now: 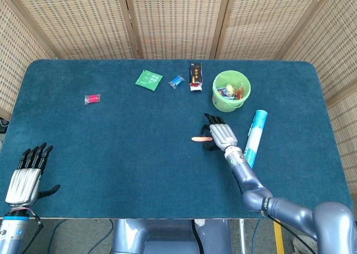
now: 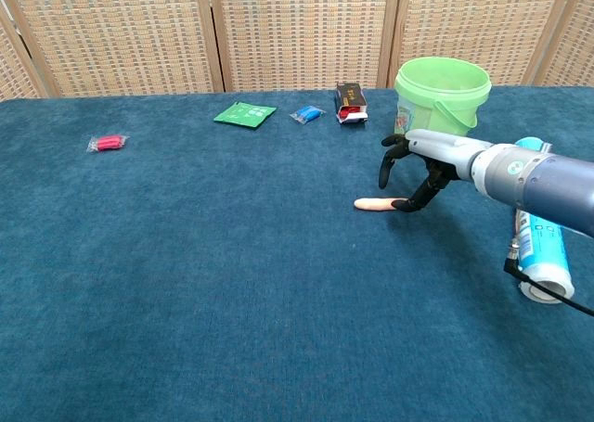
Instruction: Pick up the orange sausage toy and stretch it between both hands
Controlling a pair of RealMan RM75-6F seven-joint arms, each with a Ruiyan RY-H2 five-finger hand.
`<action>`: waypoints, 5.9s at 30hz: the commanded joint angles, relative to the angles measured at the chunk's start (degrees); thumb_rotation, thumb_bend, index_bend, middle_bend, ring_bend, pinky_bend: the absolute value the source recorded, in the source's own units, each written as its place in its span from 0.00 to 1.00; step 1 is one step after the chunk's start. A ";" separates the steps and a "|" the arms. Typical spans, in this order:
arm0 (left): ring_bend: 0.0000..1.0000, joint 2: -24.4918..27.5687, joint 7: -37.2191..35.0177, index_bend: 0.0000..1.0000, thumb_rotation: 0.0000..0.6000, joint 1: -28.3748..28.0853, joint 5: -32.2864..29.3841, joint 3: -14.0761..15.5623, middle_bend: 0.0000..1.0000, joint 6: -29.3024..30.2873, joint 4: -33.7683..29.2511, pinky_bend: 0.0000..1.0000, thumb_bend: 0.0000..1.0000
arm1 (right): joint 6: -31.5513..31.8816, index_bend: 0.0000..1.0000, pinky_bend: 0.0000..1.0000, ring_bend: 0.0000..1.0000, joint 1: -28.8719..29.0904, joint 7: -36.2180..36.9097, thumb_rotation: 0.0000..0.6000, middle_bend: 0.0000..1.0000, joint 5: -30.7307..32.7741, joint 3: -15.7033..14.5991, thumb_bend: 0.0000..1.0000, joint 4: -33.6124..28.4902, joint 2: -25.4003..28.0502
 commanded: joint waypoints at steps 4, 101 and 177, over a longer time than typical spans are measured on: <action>0.00 -0.05 -0.06 0.00 1.00 -0.07 -0.27 0.07 0.00 -0.09 0.20 0.00 0.00 | 0.55 0.48 0.00 0.00 0.86 -0.35 1.00 0.00 -0.49 -0.39 0.50 2.58 -2.10; 0.00 -7.06 -1.85 0.41 1.00 -32.30 15.75 -7.58 0.00 -16.28 9.90 0.00 0.22 | 5.58 0.70 0.00 0.00 20.80 -7.18 1.00 0.11 44.43 8.32 0.65 -27.92 4.88; 0.00 -22.77 8.12 0.67 1.00 -39.37 7.25 -6.39 0.00 -16.11 17.52 0.00 0.43 | 3.05 0.71 0.00 0.00 18.89 -2.13 1.00 0.11 41.34 5.41 0.67 -27.85 7.67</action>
